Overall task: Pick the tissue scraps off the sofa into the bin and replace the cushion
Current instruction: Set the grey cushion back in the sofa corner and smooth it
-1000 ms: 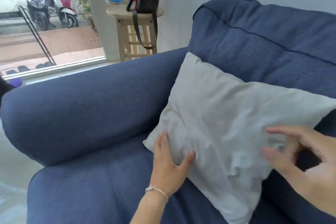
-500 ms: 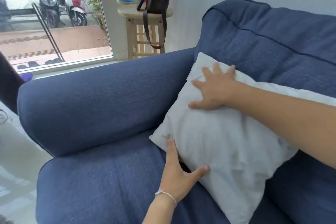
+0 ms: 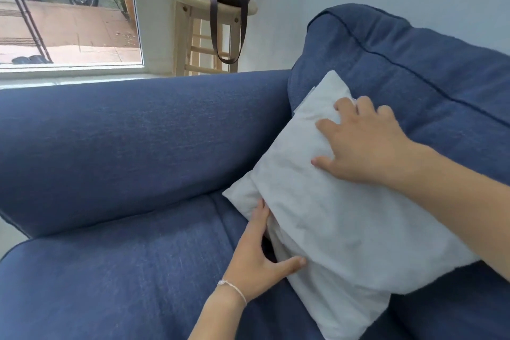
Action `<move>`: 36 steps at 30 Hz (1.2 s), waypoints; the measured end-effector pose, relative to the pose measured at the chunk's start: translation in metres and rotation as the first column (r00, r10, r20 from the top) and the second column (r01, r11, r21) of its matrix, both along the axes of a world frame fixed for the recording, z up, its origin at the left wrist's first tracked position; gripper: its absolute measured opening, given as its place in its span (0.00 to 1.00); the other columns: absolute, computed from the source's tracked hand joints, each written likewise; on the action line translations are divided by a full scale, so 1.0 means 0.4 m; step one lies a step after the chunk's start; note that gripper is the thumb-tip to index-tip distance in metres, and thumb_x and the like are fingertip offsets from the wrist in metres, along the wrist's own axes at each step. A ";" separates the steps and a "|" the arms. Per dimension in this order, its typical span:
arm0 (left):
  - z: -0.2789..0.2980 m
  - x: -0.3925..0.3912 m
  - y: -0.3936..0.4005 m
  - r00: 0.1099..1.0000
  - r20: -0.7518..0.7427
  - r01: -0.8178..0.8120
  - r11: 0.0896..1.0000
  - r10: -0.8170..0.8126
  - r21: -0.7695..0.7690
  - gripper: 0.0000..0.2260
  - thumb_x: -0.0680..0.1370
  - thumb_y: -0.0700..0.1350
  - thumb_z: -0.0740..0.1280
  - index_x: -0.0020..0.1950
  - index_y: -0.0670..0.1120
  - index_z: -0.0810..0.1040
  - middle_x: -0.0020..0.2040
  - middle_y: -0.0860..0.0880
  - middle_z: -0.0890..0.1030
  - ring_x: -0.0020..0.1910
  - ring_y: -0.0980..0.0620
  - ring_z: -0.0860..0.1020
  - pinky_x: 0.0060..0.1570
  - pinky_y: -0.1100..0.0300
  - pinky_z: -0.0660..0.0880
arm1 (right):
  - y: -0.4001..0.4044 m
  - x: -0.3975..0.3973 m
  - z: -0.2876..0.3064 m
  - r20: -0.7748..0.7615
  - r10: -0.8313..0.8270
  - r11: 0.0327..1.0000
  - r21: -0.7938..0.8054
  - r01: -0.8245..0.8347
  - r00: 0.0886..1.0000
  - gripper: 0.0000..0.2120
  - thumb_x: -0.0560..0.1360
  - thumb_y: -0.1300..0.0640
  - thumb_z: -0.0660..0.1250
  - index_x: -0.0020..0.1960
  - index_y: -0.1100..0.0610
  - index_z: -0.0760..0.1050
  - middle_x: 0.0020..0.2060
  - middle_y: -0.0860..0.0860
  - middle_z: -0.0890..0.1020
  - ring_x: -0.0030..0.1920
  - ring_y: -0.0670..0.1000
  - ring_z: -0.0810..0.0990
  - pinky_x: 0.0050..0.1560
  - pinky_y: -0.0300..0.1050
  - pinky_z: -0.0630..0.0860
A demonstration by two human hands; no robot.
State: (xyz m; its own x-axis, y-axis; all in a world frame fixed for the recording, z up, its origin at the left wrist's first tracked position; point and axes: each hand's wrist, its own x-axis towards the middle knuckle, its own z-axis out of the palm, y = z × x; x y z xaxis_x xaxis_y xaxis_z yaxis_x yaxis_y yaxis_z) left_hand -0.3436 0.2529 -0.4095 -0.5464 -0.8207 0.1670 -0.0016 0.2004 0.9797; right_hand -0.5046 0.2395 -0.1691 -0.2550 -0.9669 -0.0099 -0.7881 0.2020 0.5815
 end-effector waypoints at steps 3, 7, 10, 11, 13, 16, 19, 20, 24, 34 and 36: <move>0.010 0.005 0.003 0.984 -0.018 -0.175 0.983 0.176 0.047 0.56 0.60 0.66 0.80 0.80 0.63 0.51 0.78 0.70 0.54 0.77 0.69 0.51 0.75 0.60 0.58 | -0.027 0.039 -0.052 0.033 0.262 0.964 0.031 -0.263 0.965 0.34 0.77 0.29 0.51 0.77 0.46 0.62 0.77 0.54 0.60 0.77 0.60 0.56 0.73 0.63 0.58; 0.047 -0.046 0.018 0.991 -0.064 -0.115 0.991 0.119 0.071 0.63 0.58 0.67 0.81 0.81 0.61 0.43 0.80 0.67 0.49 0.78 0.67 0.47 0.75 0.60 0.55 | -0.042 0.051 -0.158 0.086 0.376 0.905 0.180 -0.386 0.923 0.38 0.78 0.29 0.45 0.81 0.50 0.56 0.81 0.54 0.56 0.81 0.57 0.50 0.77 0.63 0.48; -0.001 -0.064 0.063 0.979 0.204 -0.013 0.999 0.020 -0.035 0.68 0.56 0.76 0.75 0.78 0.59 0.30 0.80 0.61 0.36 0.78 0.63 0.35 0.79 0.53 0.49 | -0.051 -0.012 -0.185 0.035 0.349 0.904 0.251 -0.346 0.937 0.37 0.79 0.30 0.43 0.82 0.49 0.51 0.82 0.53 0.52 0.82 0.55 0.47 0.78 0.63 0.40; -0.022 -0.062 0.075 0.953 0.301 0.004 0.998 0.018 -0.070 0.68 0.56 0.78 0.72 0.76 0.58 0.27 0.80 0.59 0.32 0.77 0.62 0.32 0.79 0.53 0.46 | -0.052 -0.035 -0.183 0.032 0.352 0.906 0.241 -0.349 0.936 0.37 0.79 0.30 0.42 0.82 0.47 0.50 0.82 0.53 0.52 0.82 0.55 0.46 0.79 0.62 0.39; -0.046 -0.059 0.083 0.920 0.391 0.011 0.994 0.032 -0.109 0.69 0.55 0.80 0.68 0.76 0.53 0.26 0.78 0.58 0.28 0.76 0.61 0.28 0.79 0.55 0.43 | -0.056 -0.069 -0.173 0.015 0.374 0.906 0.207 -0.369 0.927 0.37 0.78 0.30 0.38 0.82 0.46 0.50 0.82 0.53 0.53 0.82 0.55 0.47 0.79 0.61 0.36; -0.051 -0.055 0.075 0.913 0.406 -0.002 0.994 0.046 -0.109 0.70 0.55 0.80 0.69 0.77 0.51 0.27 0.78 0.59 0.28 0.75 0.62 0.28 0.76 0.63 0.38 | -0.051 -0.110 -0.146 0.010 0.388 0.910 0.154 -0.385 0.921 0.39 0.76 0.29 0.34 0.82 0.44 0.51 0.82 0.52 0.55 0.82 0.54 0.49 0.80 0.58 0.37; -0.061 -0.042 0.078 0.910 0.415 0.017 0.996 0.019 -0.083 0.69 0.56 0.79 0.70 0.77 0.52 0.27 0.77 0.60 0.27 0.76 0.62 0.29 0.77 0.61 0.40 | -0.029 -0.157 -0.117 0.001 0.402 0.910 0.109 -0.400 0.915 0.37 0.78 0.30 0.38 0.82 0.45 0.53 0.82 0.52 0.57 0.82 0.54 0.50 0.81 0.54 0.40; -0.062 -0.038 0.079 0.907 0.420 0.024 0.996 0.013 -0.082 0.69 0.57 0.78 0.70 0.77 0.52 0.27 0.77 0.60 0.27 0.76 0.62 0.29 0.78 0.59 0.41 | -0.022 -0.167 -0.107 -0.014 0.399 0.913 0.100 -0.395 0.917 0.36 0.79 0.31 0.39 0.82 0.45 0.53 0.82 0.52 0.57 0.82 0.54 0.50 0.81 0.55 0.40; -0.048 -0.028 0.081 0.890 0.456 0.057 0.993 -0.002 -0.107 0.68 0.58 0.76 0.71 0.78 0.50 0.27 0.75 0.60 0.23 0.76 0.61 0.28 0.79 0.56 0.43 | 0.004 -0.134 -0.085 -0.087 0.440 0.898 0.055 -0.437 0.894 0.34 0.81 0.34 0.45 0.81 0.50 0.58 0.81 0.55 0.58 0.82 0.58 0.50 0.80 0.61 0.44; -0.027 -0.002 0.043 0.873 0.482 0.116 0.930 0.071 -0.347 0.59 0.65 0.74 0.67 0.77 0.55 0.28 0.79 0.58 0.29 0.79 0.56 0.32 0.79 0.51 0.46 | 0.220 -0.134 -0.208 -0.063 0.338 0.921 -0.184 -0.344 0.939 0.34 0.81 0.33 0.51 0.82 0.48 0.56 0.82 0.56 0.55 0.82 0.58 0.53 0.78 0.66 0.52; -0.035 0.013 0.033 0.849 0.528 0.162 0.931 0.037 -0.327 0.58 0.67 0.73 0.67 0.76 0.55 0.27 0.78 0.58 0.29 0.78 0.56 0.31 0.79 0.49 0.48 | 0.228 -0.144 -0.205 -0.056 0.286 0.926 -0.242 -0.291 0.957 0.35 0.80 0.32 0.52 0.82 0.48 0.57 0.82 0.55 0.56 0.82 0.58 0.53 0.78 0.66 0.51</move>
State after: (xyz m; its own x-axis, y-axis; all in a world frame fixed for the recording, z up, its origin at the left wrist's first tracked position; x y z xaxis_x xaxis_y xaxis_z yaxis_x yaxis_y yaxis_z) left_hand -0.3386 0.2662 -0.4236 -0.6811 -0.7238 0.1111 -0.4621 0.5426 0.7015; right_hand -0.5624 0.3306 -0.2510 0.0374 -0.9703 0.2389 -0.8228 0.1058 0.5585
